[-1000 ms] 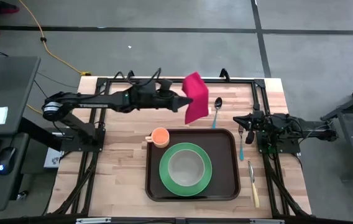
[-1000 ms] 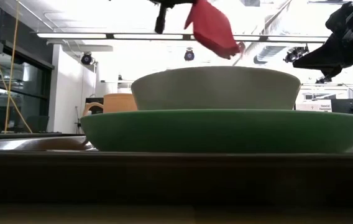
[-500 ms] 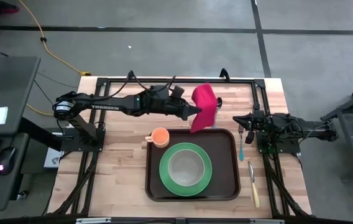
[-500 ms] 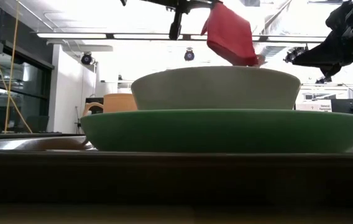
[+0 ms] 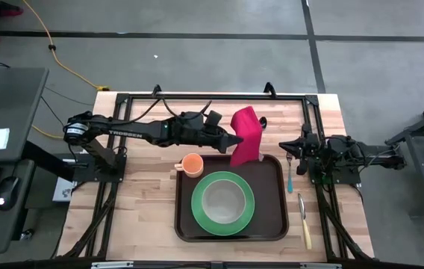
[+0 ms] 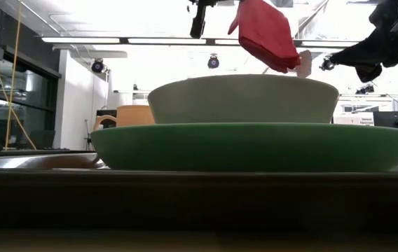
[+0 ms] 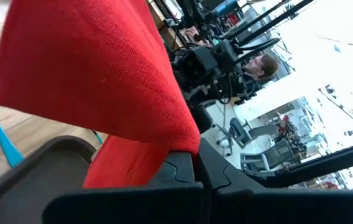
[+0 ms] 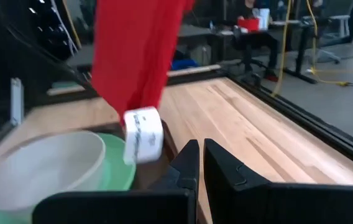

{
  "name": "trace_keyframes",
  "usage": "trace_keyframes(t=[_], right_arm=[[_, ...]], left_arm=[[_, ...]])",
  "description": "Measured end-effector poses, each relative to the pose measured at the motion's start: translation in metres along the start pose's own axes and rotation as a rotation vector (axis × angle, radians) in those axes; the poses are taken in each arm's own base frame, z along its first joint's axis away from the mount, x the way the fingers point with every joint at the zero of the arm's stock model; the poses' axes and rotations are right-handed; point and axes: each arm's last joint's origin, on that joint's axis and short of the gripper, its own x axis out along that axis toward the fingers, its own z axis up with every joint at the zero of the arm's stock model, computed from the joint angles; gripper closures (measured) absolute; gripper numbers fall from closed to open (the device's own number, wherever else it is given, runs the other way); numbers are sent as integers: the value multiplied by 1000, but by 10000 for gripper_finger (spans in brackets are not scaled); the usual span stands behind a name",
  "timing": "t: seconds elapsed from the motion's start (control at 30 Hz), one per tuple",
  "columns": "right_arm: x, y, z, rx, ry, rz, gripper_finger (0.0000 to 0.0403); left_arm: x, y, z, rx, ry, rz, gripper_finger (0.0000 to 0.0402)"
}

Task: Set up tray
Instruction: Put the red table napkin to the right of the green plate on the brown serving tray

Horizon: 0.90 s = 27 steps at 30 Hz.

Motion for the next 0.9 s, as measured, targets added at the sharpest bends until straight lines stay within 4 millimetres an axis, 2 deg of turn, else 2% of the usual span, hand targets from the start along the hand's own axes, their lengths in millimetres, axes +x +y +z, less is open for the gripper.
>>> trace_keyframes(t=[0.23, 0.53, 0.63, 0.9], right_arm=[[0, 2, 7, 36, -62, 62, 402], [1, 4, 7, 76, -54, 122, 397], [1, 5, 8, 88, -59, 132, 382], [0, 6, 15, 144, -117, 169, 317]], left_arm=[[8, 2, -10, -15, 15, -1, 389], [37, -1, -12, -20, 53, -78, 389], [42, -6, -9, -14, 57, -103, 389], [47, -3, -12, -12, 74, -88, 389]])
